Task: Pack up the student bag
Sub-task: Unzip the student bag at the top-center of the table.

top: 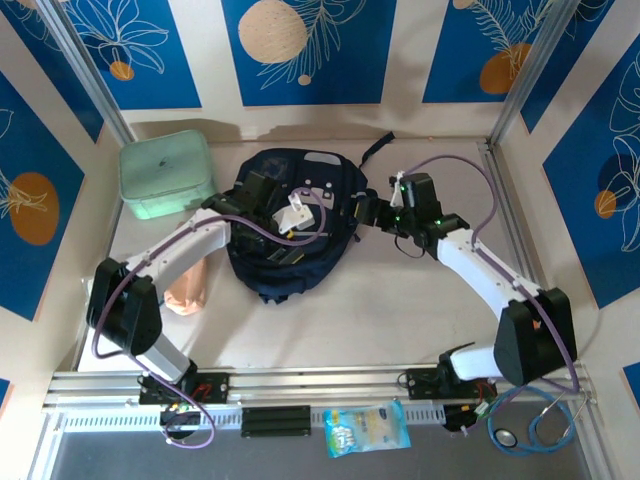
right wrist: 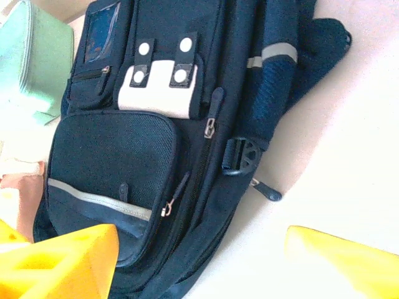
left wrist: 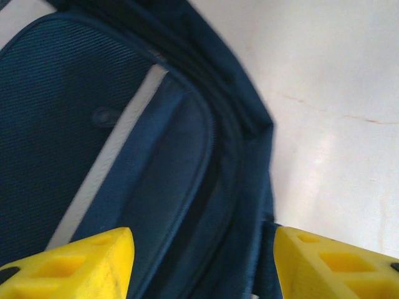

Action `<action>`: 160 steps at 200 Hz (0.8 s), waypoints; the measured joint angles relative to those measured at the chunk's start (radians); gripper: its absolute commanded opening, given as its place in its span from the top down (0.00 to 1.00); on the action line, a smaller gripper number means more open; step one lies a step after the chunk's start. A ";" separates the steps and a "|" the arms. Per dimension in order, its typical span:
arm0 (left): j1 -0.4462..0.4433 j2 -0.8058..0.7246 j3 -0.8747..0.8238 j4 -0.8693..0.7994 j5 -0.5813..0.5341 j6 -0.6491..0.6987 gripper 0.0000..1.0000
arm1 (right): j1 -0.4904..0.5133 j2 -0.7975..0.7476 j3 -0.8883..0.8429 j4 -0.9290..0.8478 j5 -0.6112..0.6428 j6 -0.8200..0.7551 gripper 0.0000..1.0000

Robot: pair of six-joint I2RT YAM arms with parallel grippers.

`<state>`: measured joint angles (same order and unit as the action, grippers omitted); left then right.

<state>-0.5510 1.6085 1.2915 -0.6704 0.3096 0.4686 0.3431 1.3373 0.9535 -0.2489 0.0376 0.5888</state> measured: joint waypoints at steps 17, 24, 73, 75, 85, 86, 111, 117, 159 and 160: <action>-0.008 0.035 0.015 0.016 -0.050 -0.008 0.40 | -0.002 -0.017 -0.042 0.000 0.000 0.016 0.28; -0.011 0.046 0.015 0.023 -0.058 -0.006 0.40 | -0.002 -0.019 -0.055 0.000 0.000 0.023 0.28; -0.042 0.104 0.011 0.069 -0.076 0.084 0.42 | -0.013 -0.045 -0.122 0.001 0.000 0.069 0.30; -0.043 0.105 0.011 0.071 -0.076 0.085 0.42 | -0.015 -0.047 -0.123 0.001 0.000 0.072 0.30; -0.043 0.116 0.011 0.082 -0.089 0.101 0.43 | -0.019 -0.049 -0.123 0.001 0.000 0.080 0.31; -0.043 0.118 0.011 0.084 -0.092 0.103 0.43 | -0.019 -0.049 -0.123 0.001 0.000 0.082 0.31; -0.043 0.149 0.011 0.088 -0.109 0.145 0.41 | -0.028 -0.052 -0.123 -0.008 0.003 0.101 0.31; -0.043 0.156 0.011 0.085 -0.108 0.156 0.41 | -0.029 -0.052 -0.123 -0.012 0.004 0.105 0.31; -0.043 0.169 0.012 0.055 -0.082 0.204 0.44 | -0.031 -0.053 -0.123 -0.033 0.007 0.129 0.31; -0.043 0.169 0.012 0.056 -0.083 0.204 0.45 | -0.031 -0.053 -0.123 -0.033 0.007 0.130 0.31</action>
<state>-0.5941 1.7779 1.3037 -0.6147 0.2264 0.6727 0.3119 1.2846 0.8307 -0.2817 0.0444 0.7189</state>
